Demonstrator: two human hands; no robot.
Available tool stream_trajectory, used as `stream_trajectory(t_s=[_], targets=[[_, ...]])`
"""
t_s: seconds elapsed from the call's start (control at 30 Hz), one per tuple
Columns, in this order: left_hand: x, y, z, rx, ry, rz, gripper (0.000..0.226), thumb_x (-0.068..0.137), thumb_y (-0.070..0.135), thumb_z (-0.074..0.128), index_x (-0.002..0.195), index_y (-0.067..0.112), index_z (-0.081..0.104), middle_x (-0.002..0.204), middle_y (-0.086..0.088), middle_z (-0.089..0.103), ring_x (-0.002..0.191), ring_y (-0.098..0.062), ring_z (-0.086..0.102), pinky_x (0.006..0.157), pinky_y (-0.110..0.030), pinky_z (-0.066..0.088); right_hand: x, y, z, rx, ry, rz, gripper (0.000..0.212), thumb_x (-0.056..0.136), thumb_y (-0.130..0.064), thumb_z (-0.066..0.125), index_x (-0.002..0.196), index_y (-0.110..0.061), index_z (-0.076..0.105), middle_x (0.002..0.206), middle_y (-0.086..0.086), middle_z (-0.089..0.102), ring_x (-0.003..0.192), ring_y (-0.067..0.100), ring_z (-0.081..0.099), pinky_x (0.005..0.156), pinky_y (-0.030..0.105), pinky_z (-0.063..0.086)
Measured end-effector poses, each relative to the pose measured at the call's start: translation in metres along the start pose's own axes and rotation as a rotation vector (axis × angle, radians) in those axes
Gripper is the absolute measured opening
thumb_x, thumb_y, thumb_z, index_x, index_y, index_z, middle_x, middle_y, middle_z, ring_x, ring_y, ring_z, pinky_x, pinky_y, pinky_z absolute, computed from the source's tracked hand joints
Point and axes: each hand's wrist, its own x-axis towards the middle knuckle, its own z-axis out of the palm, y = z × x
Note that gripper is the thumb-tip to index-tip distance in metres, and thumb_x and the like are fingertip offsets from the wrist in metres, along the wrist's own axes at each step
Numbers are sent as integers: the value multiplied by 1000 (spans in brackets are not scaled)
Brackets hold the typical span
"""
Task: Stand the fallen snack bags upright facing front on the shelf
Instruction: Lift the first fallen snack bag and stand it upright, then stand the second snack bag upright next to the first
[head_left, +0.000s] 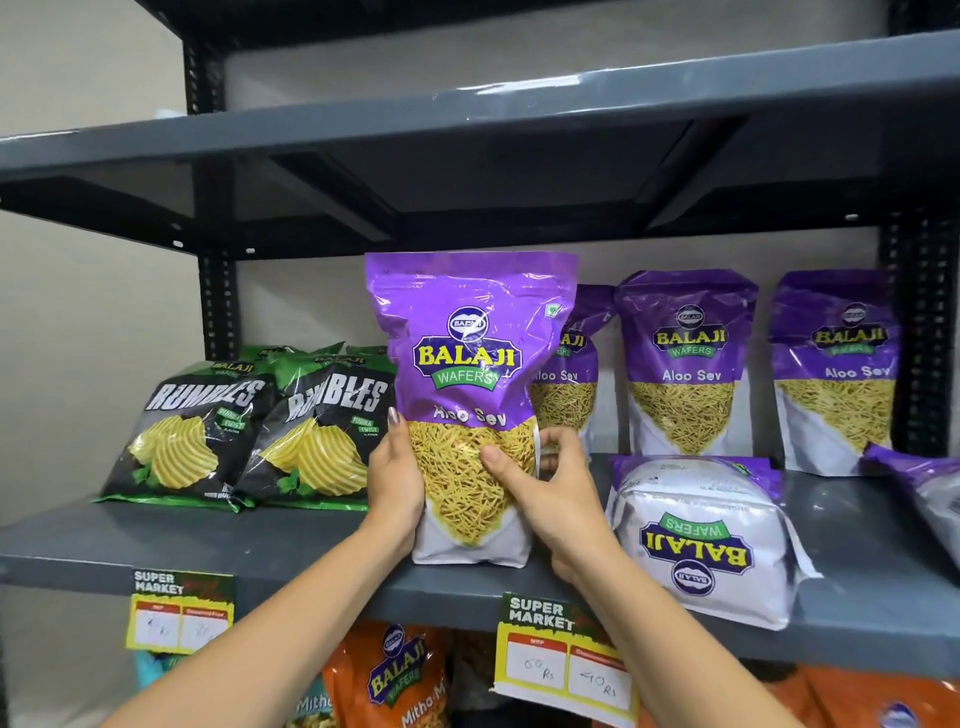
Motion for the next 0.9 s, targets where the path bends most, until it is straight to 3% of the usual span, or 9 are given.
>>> stream_trajectory(t_s=[0.07, 0.23, 0.33, 0.43, 0.53, 0.63, 0.73, 0.83, 0.9], targets=[[-4, 0, -4, -41, 3, 8, 57, 99, 48, 33, 119, 5, 64, 111, -15, 71, 107, -33, 65, 101, -51, 47, -6, -1, 0, 9, -11, -6, 54, 57, -55, 80, 93, -31, 47, 113, 10, 64, 107, 24, 62, 96, 47, 51], [-16, 2, -7, -119, 33, 46, 40, 101, 41, 35, 98, 14, 64, 82, 2, 67, 92, -24, 62, 92, -41, 49, -17, -5, 3, -19, 4, 10, 55, 63, -54, 78, 103, -31, 47, 120, 7, 59, 108, 17, 57, 98, 41, 48], [-22, 8, -7, -148, 23, 55, 44, 101, 43, 31, 104, 11, 60, 89, -2, 65, 97, -25, 61, 90, -40, 48, -21, -13, 1, -11, -42, 47, 68, 69, -51, 76, 122, -28, 42, 135, 9, 53, 119, 19, 56, 105, 41, 44], [-34, 15, -10, -5, 191, 229, 38, 103, 36, 28, 112, 8, 52, 111, -10, 54, 105, -19, 47, 93, -36, 40, -34, -31, -14, -81, -116, 9, 98, 66, -59, 73, 146, -31, 25, 150, -6, 36, 137, 12, 39, 114, 35, 32], [-69, 34, -13, 80, 264, 695, 39, 95, 27, 41, 123, 1, 50, 128, -20, 46, 121, -29, 43, 107, -41, 34, -42, -56, -54, -99, -57, -180, 60, 68, -48, 77, 122, -32, 59, 128, -7, 61, 109, 4, 61, 92, 23, 49], [-112, 49, 0, 132, -153, 1114, 20, 92, 25, 50, 109, 16, 57, 109, 1, 61, 105, -16, 58, 90, -28, 44, -37, -72, -113, -155, 100, -289, 7, 73, -32, 73, 79, -28, 73, 75, 2, 76, 62, 7, 68, 56, 19, 53], [-139, 64, 39, 177, -538, 831, 14, 88, 32, 56, 101, 30, 60, 95, 14, 63, 89, -3, 62, 70, -14, 46, -15, -62, -173, -384, 297, -193, 11, 81, -33, 66, 74, -26, 71, 69, 6, 72, 61, 19, 67, 58, 31, 54], [-128, 69, 88, 452, -573, 390, 49, 86, 35, 58, 131, 26, 43, 112, 6, 62, 106, -11, 62, 91, -28, 47, 6, -34, -210, -811, 245, 149, 45, 85, -58, 50, 84, -15, 65, 91, 10, 74, 90, 31, 68, 83, 38, 50], [-110, 68, 113, 689, -676, 152, 85, 86, 45, 56, 153, 21, 9, 139, -10, 54, 126, -30, 54, 104, -36, 41, 10, -16, -213, -806, 84, 317, 57, 86, -68, 38, 103, -19, 62, 120, 12, 68, 109, 27, 62, 92, 33, 42]])
